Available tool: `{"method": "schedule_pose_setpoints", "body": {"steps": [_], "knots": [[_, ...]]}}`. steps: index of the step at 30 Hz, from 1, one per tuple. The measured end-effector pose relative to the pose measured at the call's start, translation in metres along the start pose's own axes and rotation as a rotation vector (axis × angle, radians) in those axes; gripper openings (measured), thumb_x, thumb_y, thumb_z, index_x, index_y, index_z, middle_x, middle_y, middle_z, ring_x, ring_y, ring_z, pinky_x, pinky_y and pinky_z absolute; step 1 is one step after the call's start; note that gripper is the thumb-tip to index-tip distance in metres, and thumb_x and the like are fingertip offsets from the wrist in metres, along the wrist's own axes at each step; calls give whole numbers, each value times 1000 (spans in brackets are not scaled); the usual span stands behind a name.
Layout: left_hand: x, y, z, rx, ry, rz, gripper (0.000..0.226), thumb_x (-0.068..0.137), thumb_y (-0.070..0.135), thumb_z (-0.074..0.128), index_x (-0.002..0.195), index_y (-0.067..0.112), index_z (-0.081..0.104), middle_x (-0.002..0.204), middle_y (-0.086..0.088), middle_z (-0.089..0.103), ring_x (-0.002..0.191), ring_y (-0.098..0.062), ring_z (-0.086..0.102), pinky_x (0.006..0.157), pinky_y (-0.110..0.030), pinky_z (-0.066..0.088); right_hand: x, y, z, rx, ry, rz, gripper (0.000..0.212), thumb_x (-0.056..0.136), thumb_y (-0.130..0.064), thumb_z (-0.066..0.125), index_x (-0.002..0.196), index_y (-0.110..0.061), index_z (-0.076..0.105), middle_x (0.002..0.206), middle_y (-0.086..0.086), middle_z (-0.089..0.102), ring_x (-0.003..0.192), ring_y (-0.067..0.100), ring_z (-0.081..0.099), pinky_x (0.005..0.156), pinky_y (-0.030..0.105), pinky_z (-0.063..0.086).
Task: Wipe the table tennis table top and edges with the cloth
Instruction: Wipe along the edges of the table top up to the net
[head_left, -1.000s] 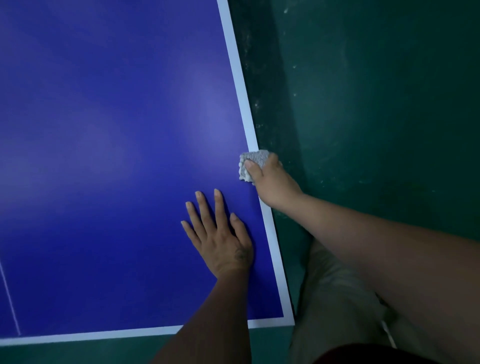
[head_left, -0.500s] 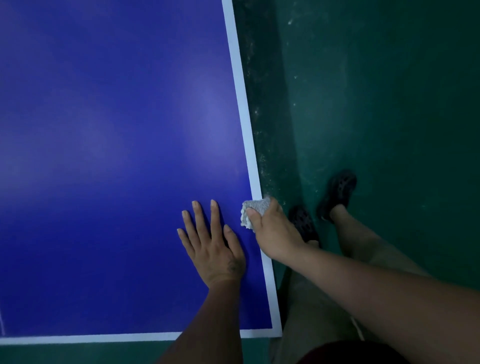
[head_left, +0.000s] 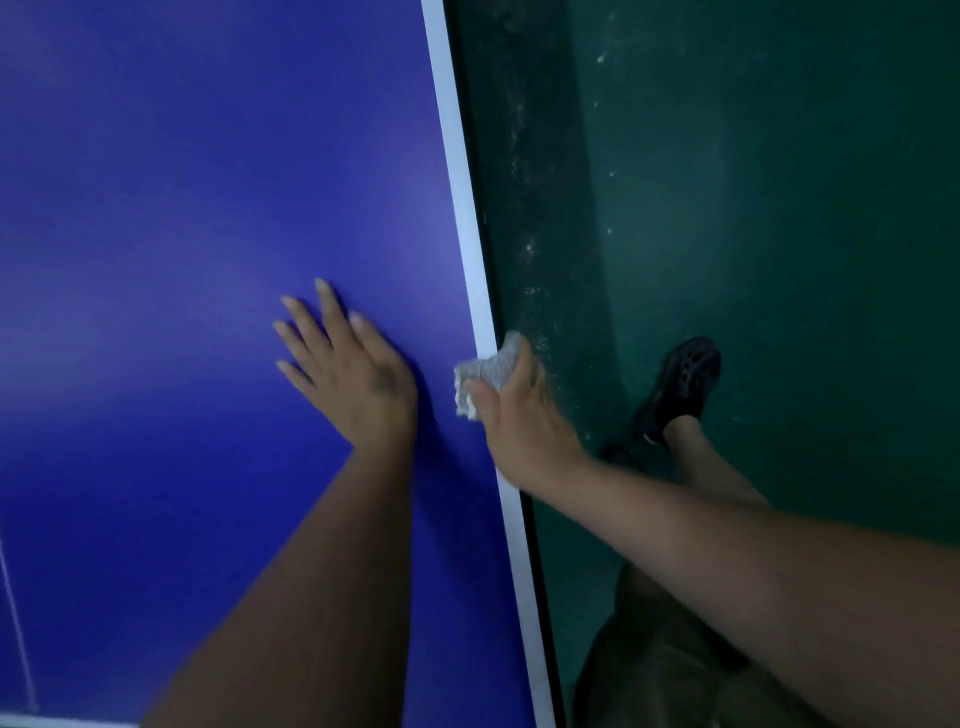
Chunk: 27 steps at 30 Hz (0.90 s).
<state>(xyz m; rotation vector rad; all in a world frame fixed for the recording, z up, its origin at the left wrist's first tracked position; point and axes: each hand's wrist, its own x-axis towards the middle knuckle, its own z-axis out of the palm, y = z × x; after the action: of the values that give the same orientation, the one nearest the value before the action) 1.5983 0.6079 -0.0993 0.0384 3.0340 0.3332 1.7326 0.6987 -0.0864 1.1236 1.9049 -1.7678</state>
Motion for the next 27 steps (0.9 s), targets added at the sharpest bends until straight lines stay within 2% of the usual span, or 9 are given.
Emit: {"method": "schedule_pose_setpoints", "body": {"steps": [4,7,9,12,15,18,21,25,27], "knots": [[80,67,17,67,10,-69,62,115,55,22,173,35,13,182,-1,2,168,-28,-2,134,-56,-1,-38,31,13,155,-63,100,59,110,-46,49,158,-44,15,154,-6,46,126,-5,55,107,21,49],[101,82,20,71,12,-63,65,113,59,20,173,37,12,182,1,2,168,-27,-2,134,-55,-1,-44,31,17,175,-74,159,77,110,-46,48,170,-30,2,173,-6,23,155,7,34,127,33,34],[101,79,19,90,26,-72,64,113,58,21,173,37,14,182,2,4,168,-25,1,134,-54,1,-34,20,17,211,-39,205,81,109,-49,48,171,-25,2,174,-6,20,156,11,33,127,34,34],[100,80,15,97,22,-77,62,113,53,24,173,36,17,182,2,7,168,-25,4,134,-53,3,-2,-12,6,206,17,208,71,109,-51,46,166,-23,15,158,-1,41,134,14,53,106,33,48],[97,83,13,109,8,-85,60,115,50,27,173,35,19,182,2,7,168,-24,3,134,-52,2,54,-53,-19,138,69,143,48,111,-47,43,148,-19,34,133,5,53,105,21,61,80,35,49],[96,82,12,98,11,-93,59,115,48,29,172,34,20,182,2,8,168,-24,3,134,-52,2,122,-97,-51,83,59,118,55,111,-50,44,151,-12,37,142,11,53,116,29,62,93,40,52],[95,82,11,87,16,-95,59,115,46,30,172,33,22,182,2,9,168,-24,4,134,-53,2,161,-123,-73,44,4,100,62,111,-55,41,155,-12,32,149,11,48,116,27,58,89,35,42],[93,85,9,81,27,-86,57,116,40,31,172,30,25,181,0,12,168,-25,6,134,-52,1,128,-109,-72,39,-66,74,65,112,-51,43,162,-15,20,160,11,38,116,25,57,93,33,43],[93,85,9,81,32,-79,57,116,39,31,172,30,26,181,-1,12,168,-26,6,134,-52,1,92,-85,-63,57,-155,126,66,112,-47,45,163,-16,17,160,15,41,121,29,61,103,43,51]]}}
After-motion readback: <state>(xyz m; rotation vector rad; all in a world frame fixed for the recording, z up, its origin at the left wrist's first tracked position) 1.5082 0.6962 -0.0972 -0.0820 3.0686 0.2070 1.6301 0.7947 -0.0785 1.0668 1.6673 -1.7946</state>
